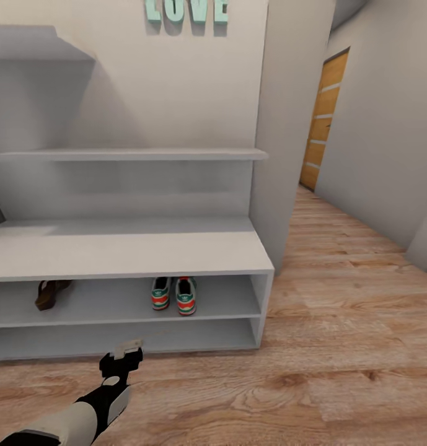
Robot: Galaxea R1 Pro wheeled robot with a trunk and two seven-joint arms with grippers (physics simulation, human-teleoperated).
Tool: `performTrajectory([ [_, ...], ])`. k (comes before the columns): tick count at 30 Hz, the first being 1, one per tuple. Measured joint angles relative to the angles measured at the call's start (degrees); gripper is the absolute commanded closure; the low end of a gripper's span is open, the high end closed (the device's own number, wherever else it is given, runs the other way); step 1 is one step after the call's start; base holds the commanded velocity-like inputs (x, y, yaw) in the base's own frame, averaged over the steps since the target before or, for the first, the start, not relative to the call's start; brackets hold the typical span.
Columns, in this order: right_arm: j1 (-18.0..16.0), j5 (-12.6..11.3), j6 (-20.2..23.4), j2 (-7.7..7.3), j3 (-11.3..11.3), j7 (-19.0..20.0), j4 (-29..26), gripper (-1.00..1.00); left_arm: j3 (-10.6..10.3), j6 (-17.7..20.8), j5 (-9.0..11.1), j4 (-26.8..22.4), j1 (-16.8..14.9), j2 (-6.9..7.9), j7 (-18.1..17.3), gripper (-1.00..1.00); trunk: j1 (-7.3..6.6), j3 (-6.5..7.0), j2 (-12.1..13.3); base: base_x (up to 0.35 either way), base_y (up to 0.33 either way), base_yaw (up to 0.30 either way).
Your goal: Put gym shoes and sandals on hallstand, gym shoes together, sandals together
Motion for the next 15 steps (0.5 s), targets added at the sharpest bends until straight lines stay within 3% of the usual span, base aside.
performTrajectory([
  [15, 0.0, 0.0, 0.0, 0.04, 0.0, -0.1, 0.1, 1.00, 0.0, 0.1, -0.1, 0.0, 0.0, -0.01, -0.1, -1.00, 0.00, 0.00, 0.0, -0.107, 0.297, 0.000],
])
